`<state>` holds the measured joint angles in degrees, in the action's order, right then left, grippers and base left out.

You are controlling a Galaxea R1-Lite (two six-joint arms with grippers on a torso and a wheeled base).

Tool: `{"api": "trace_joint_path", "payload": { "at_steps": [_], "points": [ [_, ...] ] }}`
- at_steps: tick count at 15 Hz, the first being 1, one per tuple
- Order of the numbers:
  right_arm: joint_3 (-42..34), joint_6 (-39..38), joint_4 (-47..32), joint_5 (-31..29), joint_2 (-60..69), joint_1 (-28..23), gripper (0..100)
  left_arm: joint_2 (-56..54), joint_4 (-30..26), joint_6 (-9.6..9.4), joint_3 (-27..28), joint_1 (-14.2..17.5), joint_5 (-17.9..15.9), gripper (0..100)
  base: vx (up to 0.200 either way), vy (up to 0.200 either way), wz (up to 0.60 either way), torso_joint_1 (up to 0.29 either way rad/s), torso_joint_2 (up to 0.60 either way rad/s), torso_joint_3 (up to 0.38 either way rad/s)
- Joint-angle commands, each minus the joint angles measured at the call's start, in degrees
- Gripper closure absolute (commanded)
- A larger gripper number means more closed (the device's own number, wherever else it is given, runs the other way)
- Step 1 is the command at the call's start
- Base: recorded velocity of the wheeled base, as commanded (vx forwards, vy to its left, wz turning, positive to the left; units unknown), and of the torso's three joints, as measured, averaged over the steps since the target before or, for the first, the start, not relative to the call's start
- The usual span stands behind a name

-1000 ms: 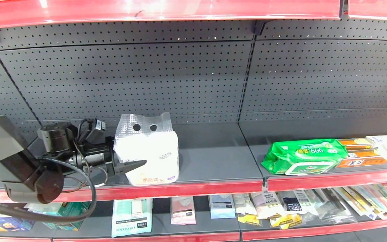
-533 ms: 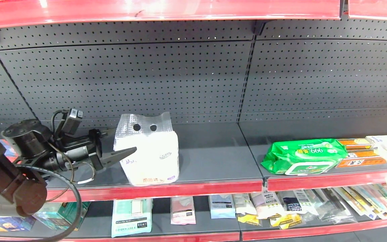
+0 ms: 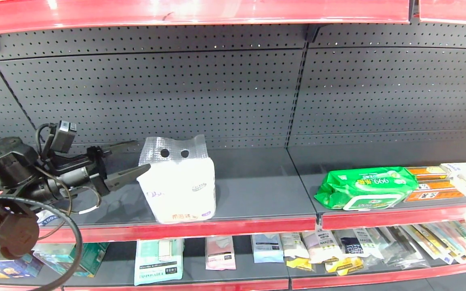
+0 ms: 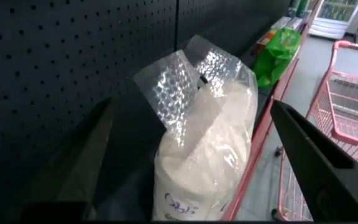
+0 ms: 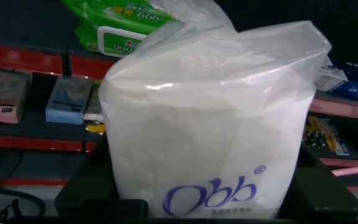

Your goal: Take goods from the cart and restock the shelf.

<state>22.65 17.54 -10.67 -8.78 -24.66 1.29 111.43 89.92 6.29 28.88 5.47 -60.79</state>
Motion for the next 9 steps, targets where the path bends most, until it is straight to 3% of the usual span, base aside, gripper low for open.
{"api": "trace_joint_path", "payload": {
  "at_steps": [1, 2, 3, 4, 6, 9],
  "points": [
    [-0.1, 0.0, -0.1, 0.0, 0.1, 0.0, 100, -3.5, 0.1, 3.11, 0.0, 0.1, 1.1, 0, 0.0, 0.0, 0.0, 0.0, 0.0, 0.0],
    [-0.1, 0.0, -0.1, 0.0, 0.1, 0.0, 100, -4.4, 0.1, 4.43, 0.1, 0.1, 1.9, 0, 0.0, 0.0, 0.0, 0.0, 0.0, 0.0],
    [-0.2, 0.0, -0.1, 0.0, 0.1, 0.0, 100, -6.3, 0.1, 7.86, 0.9, 0.2, 4.0, 0, 0.0, 0.0, 0.0, 0.0, 0.0, 0.0],
    [-0.3, 0.0, -0.1, 0.0, 0.1, 0.0, 100, -7.4, 0.1, 9.53, 1.9, 0.4, 5.6, 0, 0.0, 0.0, 0.0, 0.0, 0.0, 0.0],
    [-0.5, 0.0, 0.0, 0.1, -0.2, 0.0, 100, -8.1, 0.1, 9.62, 2.9, 1.3, 8.1, 0, 0.0, 0.0, 0.0, 0.0, 0.0, 0.0],
    [-0.5, -0.1, 0.0, 0.3, -0.5, 0.1, 100, -9.4, 0.1, 9.62, 4.6, 7.2, 8.4, 0, 0.0, 0.0, 0.0, 0.0, 0.0, 0.0]
  ]
}}
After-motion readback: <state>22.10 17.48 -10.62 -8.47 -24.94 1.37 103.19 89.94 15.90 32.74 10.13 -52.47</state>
